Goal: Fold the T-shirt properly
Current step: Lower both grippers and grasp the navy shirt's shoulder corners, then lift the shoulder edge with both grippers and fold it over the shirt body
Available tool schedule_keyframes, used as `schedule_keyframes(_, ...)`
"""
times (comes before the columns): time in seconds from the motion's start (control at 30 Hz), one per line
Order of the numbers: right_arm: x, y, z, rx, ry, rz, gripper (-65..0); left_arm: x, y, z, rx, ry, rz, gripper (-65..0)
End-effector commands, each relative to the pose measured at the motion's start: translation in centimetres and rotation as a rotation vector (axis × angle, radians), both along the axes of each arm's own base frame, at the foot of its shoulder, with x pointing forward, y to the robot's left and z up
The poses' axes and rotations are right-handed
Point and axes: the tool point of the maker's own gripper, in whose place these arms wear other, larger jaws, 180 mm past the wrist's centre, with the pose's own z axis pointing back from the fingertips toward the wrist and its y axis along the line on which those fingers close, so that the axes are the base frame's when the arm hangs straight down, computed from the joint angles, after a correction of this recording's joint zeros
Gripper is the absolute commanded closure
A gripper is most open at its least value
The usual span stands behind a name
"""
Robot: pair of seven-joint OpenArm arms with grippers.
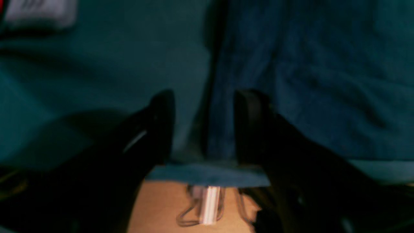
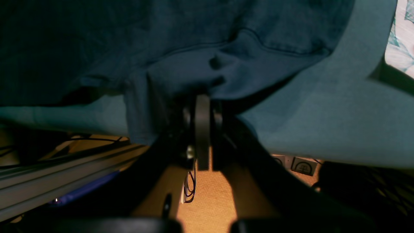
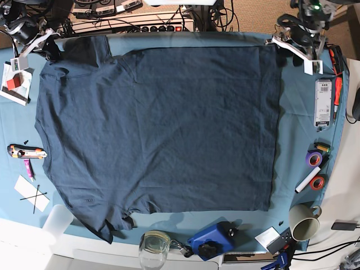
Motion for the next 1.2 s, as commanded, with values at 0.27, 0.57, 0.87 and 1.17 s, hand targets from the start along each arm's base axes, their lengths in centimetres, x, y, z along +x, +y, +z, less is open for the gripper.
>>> schedule_keyframes(0.27,-0.2,-0.1,0.5,-0.014,0.010,0.022,0.0,-1.1,0.2,-4.1,-0.064,0.105,0.010,-30.1)
schedule_keyframes(0.57,-0.2,0.0,0.5,-0.012,0.009,0.022,0.0,-4.1,-3.4,-6.0,-0.277,0.290,-0.089,-28.1)
schedule_keyframes(0.87,0.4,0.0,1.0,-0.003,-0.030,0.015,0.0,-3.4,-1.9,-6.1,-0.234,0.276,0.000,0.0)
schedule_keyframes(1.17,-1.0,-0.7,2.3,0.036,-0.042,-0.019,0.0,-3.8,-0.7,-3.5,-0.162,0.271,-0.023,0.0)
